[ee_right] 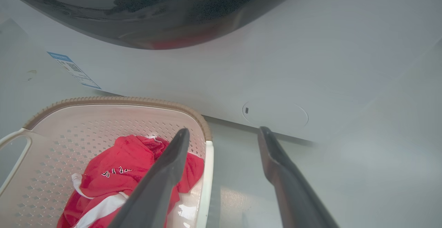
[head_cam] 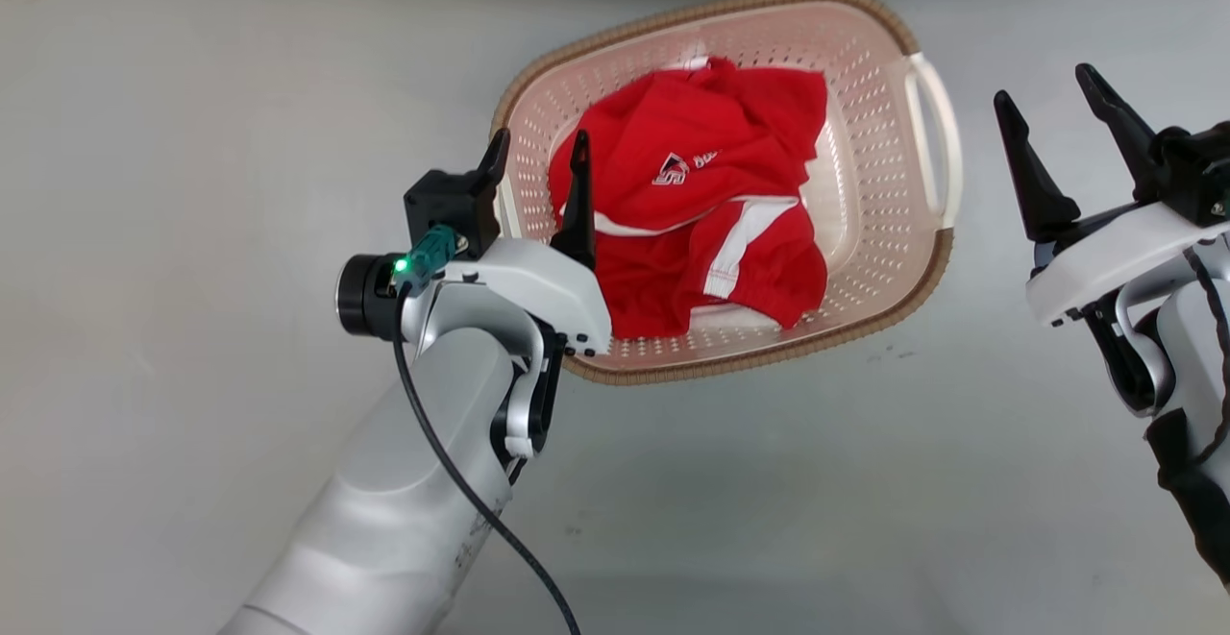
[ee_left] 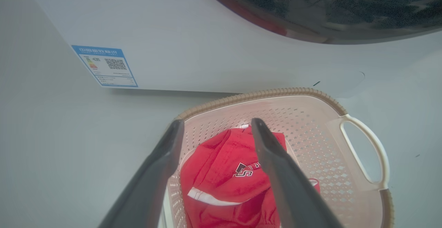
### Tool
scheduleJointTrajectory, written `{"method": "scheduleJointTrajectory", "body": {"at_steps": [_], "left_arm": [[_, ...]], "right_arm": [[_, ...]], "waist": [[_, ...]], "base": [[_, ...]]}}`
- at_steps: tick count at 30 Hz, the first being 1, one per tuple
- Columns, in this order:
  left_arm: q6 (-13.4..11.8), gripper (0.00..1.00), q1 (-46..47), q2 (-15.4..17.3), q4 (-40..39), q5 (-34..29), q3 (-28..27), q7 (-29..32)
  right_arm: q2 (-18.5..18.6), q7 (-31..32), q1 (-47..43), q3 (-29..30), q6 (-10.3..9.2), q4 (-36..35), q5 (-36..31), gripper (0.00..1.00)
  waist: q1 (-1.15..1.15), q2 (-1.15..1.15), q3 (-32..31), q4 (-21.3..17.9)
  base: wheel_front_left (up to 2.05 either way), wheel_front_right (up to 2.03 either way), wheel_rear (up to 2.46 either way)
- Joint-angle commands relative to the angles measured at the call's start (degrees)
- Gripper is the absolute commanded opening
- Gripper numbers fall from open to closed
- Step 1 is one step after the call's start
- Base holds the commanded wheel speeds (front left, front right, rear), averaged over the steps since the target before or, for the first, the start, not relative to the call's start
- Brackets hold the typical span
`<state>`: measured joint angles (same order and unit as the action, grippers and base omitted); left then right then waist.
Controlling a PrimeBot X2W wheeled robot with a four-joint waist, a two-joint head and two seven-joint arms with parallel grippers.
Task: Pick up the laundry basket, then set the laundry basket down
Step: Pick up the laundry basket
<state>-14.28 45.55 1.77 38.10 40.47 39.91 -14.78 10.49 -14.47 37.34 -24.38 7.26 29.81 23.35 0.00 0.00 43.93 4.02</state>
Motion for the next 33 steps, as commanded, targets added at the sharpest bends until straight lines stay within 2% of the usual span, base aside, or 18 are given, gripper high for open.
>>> {"method": "scheduleJointTrajectory", "body": {"at_steps": [1,10,23,33], "left_arm": [[0.5,1.0,-2.3,1.1,-1.5,-0.9,-1.8,-0.2],[2.6,1.0,-9.8,1.1,-5.2,-6.6,-9.3,-0.2],[8.2,1.0,-22.7,1.1,-11.7,-13.7,-20.0,-0.2],[12.2,1.0,-34.8,1.9,-17.3,-17.9,-28.3,-0.2]], "right_arm": [[0.1,-0.5,-3.2,-0.1,0.23,-1.3,-0.4,1.0],[-1.3,-0.5,-6.7,4.1,0.23,-4.8,-3.0,1.0],[-3.0,-0.5,-13.6,7.0,0.23,-8.9,-6.1,1.0],[-4.3,-0.5,-22.8,9.4,0.23,-14.4,-8.2,1.0]], "waist": [[0.0,0.0,-3.1,-0.3],[0.0,0.0,-14.6,-1.2],[0.0,0.0,-29.7,-2.3],[0.0,0.0,-40.8,-3.7]], "base": [[0.0,0.0,0.0],[0.0,0.0,0.0],[0.0,0.0,0.0],[0.0,0.0,0.0]]}}
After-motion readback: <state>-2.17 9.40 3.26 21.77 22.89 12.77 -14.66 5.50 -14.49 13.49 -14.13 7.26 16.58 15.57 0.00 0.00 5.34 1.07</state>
